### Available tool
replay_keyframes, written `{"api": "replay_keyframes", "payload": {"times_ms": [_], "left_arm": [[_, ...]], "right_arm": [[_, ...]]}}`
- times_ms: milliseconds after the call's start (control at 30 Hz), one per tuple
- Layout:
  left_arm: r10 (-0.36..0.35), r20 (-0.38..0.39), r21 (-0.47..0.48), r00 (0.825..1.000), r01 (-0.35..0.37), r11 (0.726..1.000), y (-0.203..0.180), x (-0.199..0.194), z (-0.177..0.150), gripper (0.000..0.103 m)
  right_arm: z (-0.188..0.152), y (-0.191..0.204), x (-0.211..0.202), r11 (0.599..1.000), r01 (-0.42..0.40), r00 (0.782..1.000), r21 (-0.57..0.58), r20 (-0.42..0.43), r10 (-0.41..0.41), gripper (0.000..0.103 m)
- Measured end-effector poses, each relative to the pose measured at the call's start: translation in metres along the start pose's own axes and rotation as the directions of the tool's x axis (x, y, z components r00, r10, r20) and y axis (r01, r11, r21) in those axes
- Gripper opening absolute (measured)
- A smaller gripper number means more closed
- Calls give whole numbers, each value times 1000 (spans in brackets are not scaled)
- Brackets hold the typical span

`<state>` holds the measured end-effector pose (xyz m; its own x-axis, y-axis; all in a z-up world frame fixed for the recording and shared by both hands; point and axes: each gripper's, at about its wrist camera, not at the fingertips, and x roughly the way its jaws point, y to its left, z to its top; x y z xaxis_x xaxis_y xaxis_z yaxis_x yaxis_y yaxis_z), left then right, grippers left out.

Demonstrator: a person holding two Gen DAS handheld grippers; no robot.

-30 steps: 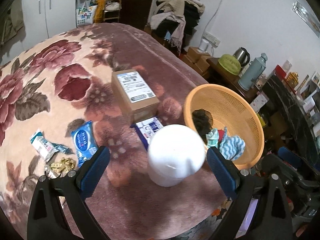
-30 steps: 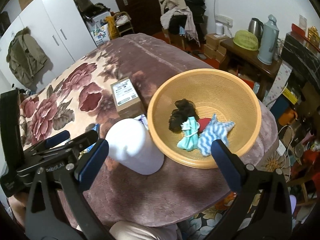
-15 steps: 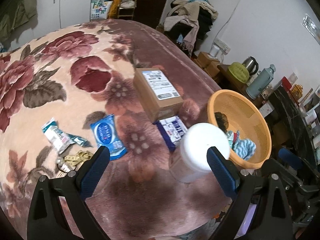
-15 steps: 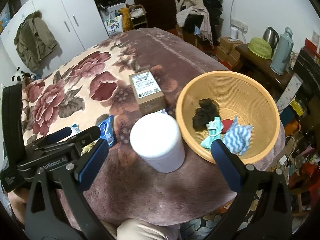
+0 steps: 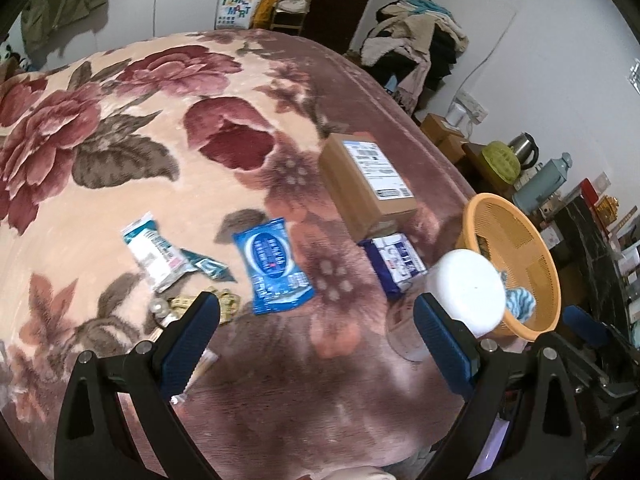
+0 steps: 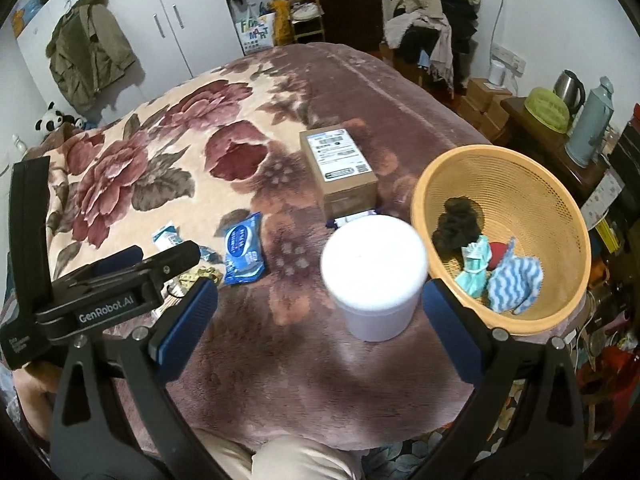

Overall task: Organize soft objects
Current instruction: 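Withdraw both open grippers from the basket toward the items on the blanket, then grasp the white tissue pack with the left gripper while the right gripper grasps the blue wipes pack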

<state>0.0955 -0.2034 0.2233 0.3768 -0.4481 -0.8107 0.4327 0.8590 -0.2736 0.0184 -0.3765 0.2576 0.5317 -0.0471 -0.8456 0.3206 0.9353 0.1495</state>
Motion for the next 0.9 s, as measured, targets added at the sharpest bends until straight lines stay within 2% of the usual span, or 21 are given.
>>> {"api": "replay_keyframes", "payload": {"times_ms": [533,900], "left_arm": [[57,-29,-107,998,-60,992,83,8,-10,98],[115,-67,-193,991,-126,973,146,25,-12,98]], "right_arm": [[-1,57,34,995,-51,997,-82,-55,47,103],[-3,93,76,986,-90,990,-139,-119,74,103]]}}
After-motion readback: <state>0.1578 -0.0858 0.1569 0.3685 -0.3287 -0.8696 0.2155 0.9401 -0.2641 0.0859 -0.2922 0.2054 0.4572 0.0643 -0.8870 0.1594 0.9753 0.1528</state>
